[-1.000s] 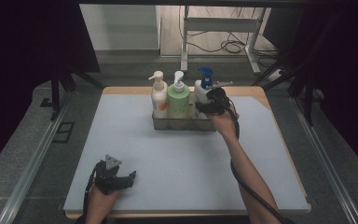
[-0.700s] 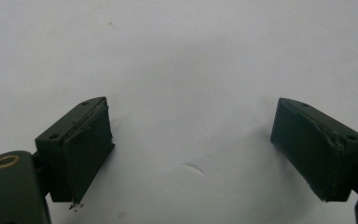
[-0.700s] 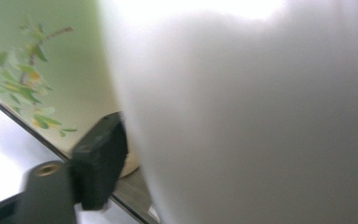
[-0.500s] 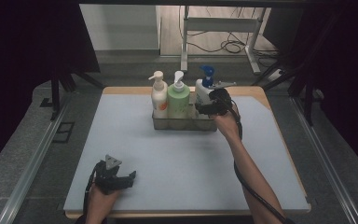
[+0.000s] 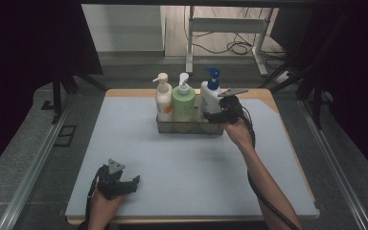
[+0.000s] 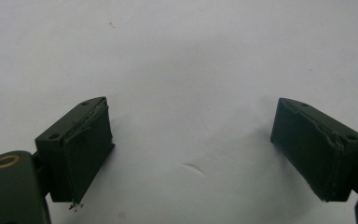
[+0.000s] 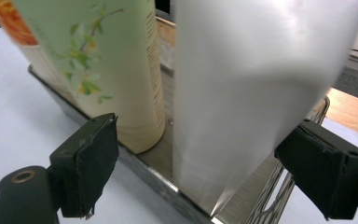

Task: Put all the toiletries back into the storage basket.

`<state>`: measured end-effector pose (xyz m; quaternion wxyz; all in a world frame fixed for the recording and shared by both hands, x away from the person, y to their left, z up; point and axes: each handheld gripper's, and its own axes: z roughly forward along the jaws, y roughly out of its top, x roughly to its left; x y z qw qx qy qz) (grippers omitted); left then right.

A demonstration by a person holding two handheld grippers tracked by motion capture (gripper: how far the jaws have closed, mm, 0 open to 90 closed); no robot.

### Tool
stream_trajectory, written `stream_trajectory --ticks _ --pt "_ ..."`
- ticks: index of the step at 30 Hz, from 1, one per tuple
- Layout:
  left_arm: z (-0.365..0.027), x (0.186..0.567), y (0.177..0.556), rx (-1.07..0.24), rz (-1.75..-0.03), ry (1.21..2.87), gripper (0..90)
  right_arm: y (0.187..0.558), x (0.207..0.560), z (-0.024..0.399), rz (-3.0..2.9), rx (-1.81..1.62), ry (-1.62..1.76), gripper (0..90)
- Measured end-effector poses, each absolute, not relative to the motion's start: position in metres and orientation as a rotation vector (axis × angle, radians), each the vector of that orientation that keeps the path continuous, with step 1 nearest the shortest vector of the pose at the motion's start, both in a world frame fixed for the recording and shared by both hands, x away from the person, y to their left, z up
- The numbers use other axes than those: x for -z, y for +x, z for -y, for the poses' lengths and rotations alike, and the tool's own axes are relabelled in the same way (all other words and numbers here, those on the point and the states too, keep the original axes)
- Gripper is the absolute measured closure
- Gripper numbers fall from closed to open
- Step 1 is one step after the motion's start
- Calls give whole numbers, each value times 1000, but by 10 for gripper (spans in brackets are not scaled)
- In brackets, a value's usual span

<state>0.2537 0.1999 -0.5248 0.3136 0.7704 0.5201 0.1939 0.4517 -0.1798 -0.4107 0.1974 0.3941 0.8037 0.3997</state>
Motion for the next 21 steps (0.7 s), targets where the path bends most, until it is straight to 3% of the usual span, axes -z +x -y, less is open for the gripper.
stream_trajectory --ticks 21 --pt "-200 525 254 -511 -1371 2031 121 435 419 209 -2249 -1120 1153 141"
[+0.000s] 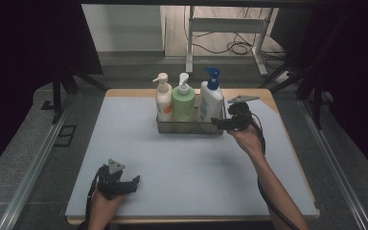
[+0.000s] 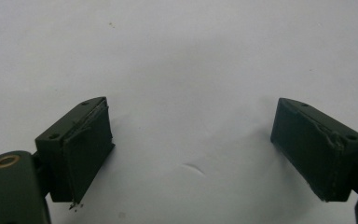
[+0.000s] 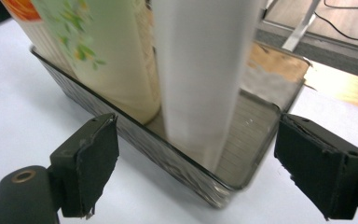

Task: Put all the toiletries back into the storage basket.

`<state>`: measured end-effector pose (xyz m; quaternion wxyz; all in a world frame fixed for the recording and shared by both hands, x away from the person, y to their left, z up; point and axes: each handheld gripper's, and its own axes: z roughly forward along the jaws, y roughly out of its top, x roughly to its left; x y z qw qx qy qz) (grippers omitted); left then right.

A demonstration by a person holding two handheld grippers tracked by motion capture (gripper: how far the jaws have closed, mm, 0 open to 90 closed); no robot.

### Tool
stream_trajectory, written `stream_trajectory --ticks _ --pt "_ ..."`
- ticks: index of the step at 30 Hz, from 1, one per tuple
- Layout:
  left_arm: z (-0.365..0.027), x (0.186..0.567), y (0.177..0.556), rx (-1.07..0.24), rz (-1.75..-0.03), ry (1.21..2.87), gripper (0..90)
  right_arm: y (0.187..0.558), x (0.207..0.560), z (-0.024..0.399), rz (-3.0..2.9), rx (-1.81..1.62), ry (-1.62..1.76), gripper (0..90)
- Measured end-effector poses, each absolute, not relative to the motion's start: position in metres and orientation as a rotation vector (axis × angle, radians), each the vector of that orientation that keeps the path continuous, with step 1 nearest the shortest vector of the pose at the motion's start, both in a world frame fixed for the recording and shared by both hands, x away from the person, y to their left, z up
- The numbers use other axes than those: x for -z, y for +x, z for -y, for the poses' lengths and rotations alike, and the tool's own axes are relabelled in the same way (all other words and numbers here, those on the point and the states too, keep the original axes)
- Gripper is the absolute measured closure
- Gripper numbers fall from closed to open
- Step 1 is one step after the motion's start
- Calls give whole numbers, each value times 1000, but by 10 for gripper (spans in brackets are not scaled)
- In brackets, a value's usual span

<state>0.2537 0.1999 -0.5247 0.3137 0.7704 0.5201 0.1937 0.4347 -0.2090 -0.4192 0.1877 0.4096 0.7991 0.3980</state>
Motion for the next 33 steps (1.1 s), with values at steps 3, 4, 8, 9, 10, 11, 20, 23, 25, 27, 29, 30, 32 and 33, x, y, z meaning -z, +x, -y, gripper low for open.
stream_trajectory --ticks 3,4,8,9,10,11,20,23,25,27,29,30,32,33 --pt "-200 525 254 -512 -1372 2031 121 435 421 214 -2246 -1061 1167 173" --pt "-200 525 254 -511 -1371 2032 121 435 422 216 -2237 -1060 1182 200" --pt "-200 525 254 -510 -1371 2031 121 437 424 223 -2219 -1051 1221 338" --pt "-200 525 254 -510 -1371 2031 121 438 425 223 -2219 -1048 1226 366" --pt "-200 525 254 -512 -1372 2031 121 439 426 224 -2217 -1036 1229 398" --pt "-200 525 254 -510 -1371 2031 121 440 426 224 -2212 -1027 1237 427" --pt "-200 525 254 -510 -1371 2032 121 451 435 225 -2189 -1012 1267 770" --pt "-200 525 254 -510 -1371 2032 121 455 437 224 -2190 -1028 1273 851" --pt "-200 525 254 -510 -1371 2032 121 457 438 222 -2200 -1034 1271 886" --pt "-200 525 254 -510 -1371 2032 121 459 439 220 -2212 -1033 1268 896" --pt "-200 525 254 -510 -1371 2032 121 462 440 217 -2216 -1031 1274 897" --pt "-200 525 254 -510 -1371 2032 121 463 441 217 -2218 -1029 1284 897" --pt "-200 525 254 -510 -1371 2032 121 467 443 215 -2226 -1014 1302 898" --pt "-200 525 254 -510 -1371 2032 121 468 444 215 -2226 -1012 1311 898"
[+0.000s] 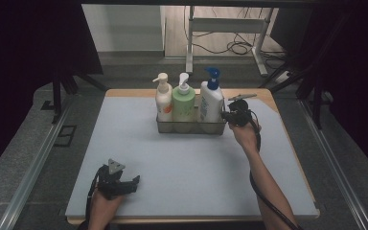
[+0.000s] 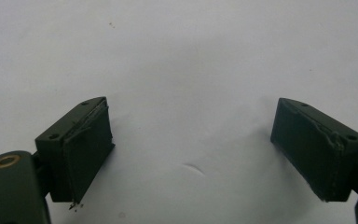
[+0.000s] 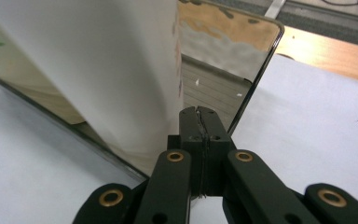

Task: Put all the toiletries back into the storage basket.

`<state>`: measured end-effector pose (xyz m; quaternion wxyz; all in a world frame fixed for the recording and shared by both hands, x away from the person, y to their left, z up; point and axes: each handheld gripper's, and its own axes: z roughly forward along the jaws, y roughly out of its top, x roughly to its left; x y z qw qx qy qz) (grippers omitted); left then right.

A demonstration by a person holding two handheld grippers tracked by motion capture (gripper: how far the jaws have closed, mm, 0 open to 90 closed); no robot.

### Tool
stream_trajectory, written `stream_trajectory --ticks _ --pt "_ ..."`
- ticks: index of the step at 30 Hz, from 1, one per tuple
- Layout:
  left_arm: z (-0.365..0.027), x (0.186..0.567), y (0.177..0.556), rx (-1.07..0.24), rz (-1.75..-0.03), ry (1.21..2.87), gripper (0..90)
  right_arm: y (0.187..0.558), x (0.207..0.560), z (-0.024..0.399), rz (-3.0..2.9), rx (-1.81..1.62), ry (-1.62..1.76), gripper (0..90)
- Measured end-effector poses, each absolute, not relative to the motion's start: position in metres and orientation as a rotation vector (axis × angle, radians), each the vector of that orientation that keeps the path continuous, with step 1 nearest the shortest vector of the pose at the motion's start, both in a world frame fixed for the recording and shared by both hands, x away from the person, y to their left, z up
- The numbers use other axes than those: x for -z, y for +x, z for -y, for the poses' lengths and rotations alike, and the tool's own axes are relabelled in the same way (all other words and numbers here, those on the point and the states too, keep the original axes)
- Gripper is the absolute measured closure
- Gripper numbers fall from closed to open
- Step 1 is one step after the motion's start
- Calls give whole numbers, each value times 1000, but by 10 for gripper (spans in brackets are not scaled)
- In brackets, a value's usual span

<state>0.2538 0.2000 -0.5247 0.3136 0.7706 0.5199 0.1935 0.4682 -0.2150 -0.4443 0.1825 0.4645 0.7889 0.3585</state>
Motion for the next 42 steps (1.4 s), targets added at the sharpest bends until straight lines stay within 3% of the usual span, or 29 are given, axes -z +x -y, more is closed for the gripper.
stream_trajectory --ticks 42 --pt "-200 525 254 -511 -1372 2031 121 483 464 192 -2339 -991 1344 889"
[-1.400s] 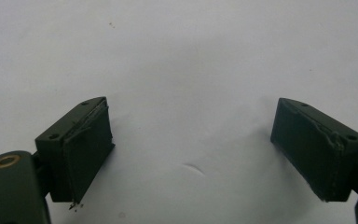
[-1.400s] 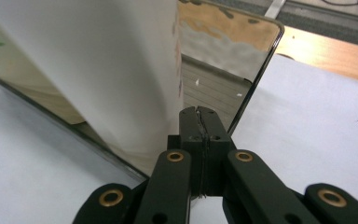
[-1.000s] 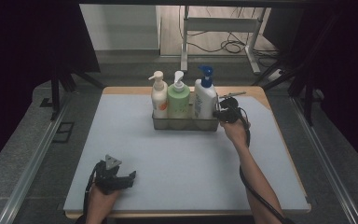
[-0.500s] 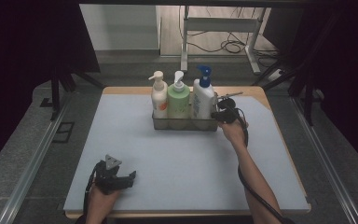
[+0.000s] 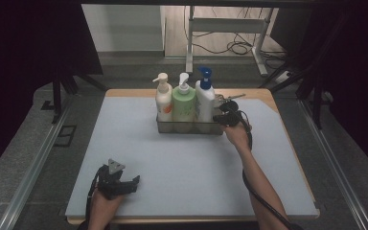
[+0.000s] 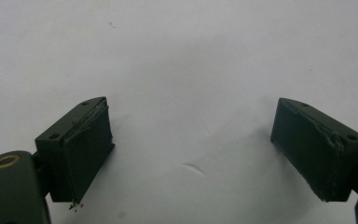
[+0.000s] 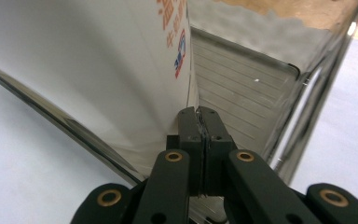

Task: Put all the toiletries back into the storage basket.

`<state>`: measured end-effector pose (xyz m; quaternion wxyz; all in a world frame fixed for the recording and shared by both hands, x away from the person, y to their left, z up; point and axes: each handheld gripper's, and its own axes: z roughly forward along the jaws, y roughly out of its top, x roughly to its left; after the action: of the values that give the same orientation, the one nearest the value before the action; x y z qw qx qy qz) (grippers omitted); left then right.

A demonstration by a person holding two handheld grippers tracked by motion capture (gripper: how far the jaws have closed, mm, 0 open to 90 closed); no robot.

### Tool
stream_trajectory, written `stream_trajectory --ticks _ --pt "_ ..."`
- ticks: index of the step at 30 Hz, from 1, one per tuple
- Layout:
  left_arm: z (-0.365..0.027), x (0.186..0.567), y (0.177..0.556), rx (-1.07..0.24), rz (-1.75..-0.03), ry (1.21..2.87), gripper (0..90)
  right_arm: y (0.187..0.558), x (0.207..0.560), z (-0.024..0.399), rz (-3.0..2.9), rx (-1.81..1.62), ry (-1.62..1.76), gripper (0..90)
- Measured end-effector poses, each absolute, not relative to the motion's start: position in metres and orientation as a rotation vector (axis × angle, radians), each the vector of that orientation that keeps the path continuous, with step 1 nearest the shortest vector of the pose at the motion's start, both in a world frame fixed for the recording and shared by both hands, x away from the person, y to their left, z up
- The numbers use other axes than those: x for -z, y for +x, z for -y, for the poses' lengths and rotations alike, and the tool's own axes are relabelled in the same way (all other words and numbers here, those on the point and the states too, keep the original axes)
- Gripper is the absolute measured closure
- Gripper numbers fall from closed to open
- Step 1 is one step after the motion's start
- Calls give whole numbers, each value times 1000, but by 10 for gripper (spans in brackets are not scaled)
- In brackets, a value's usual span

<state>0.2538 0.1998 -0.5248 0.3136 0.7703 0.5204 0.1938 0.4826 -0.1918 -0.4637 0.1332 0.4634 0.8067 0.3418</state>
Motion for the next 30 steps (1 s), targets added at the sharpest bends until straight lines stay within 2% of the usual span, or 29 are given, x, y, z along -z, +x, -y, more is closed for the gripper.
stream_trajectory --ticks 30 --pt "-200 525 254 -511 -1372 2031 121 479 460 180 -2390 -1004 1270 896"
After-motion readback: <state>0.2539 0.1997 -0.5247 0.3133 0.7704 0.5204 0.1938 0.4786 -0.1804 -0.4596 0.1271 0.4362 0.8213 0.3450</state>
